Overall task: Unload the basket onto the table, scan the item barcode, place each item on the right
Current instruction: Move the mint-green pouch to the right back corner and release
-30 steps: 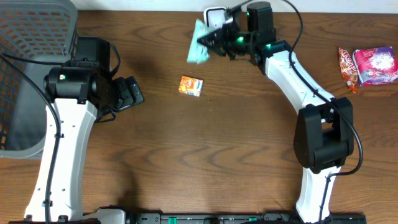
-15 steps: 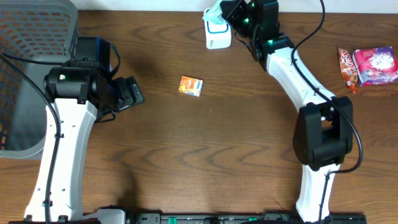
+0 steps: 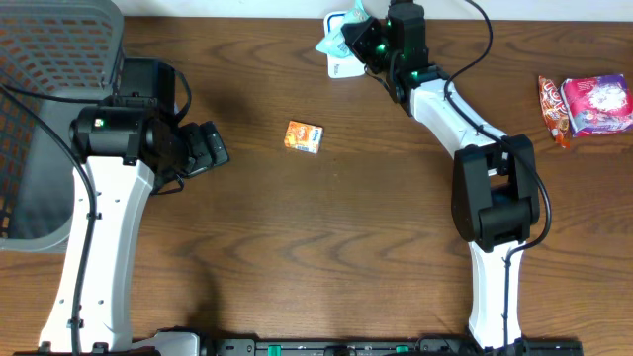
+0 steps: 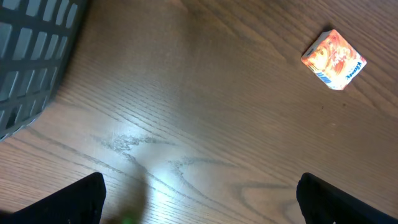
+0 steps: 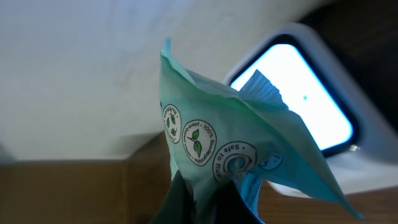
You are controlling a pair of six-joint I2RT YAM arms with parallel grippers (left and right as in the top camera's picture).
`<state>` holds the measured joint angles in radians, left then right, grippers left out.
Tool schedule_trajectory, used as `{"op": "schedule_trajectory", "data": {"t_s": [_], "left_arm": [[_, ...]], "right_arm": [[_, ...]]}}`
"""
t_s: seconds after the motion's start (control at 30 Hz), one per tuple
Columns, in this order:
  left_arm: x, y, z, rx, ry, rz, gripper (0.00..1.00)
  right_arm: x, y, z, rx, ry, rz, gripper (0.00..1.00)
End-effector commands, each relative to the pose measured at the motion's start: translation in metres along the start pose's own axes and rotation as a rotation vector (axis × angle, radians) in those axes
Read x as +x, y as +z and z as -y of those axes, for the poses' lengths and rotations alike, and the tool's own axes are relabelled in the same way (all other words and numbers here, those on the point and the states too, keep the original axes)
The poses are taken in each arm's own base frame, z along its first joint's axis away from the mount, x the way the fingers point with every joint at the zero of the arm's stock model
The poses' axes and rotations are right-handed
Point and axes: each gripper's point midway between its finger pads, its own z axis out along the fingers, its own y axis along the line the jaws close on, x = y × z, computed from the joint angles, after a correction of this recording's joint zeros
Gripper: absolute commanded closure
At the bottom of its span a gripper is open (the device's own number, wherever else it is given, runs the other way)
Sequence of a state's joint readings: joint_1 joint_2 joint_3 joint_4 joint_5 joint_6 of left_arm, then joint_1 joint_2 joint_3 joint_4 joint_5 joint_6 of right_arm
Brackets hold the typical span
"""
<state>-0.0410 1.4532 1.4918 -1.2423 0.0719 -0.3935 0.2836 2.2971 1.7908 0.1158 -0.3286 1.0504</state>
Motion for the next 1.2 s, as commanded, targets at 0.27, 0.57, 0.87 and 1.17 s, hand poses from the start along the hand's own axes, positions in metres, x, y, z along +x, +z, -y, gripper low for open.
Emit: {"op": "schedule_trajectory", "data": {"t_s": [0.27, 0.57, 0.87, 1.17], "left_arm": [[0.000, 0.003, -0.003, -0.015, -0.011, -0.006, 0.02], [0.000, 0.003, -0.003, -0.015, -0.011, -0.006, 0.02], [0.000, 0.003, -0.003, -0.015, -0.011, -0.006, 0.02], [0.000, 0.003, -0.003, -0.015, -0.011, -0.006, 0.02]], "right_arm": [[-0.058, -0.047, -0.058, -0.048, -0.168, 0.041, 0.99], [-0.145, -0.152, 0.050, 0.462, -0.320, 0.069, 0.99], [-0.178, -0.271, 0.191, 1.002, -0.583, -0.159, 0.93], [-0.187, -0.298, 0.216, 0.991, -0.438, -0.129, 0.01]]}}
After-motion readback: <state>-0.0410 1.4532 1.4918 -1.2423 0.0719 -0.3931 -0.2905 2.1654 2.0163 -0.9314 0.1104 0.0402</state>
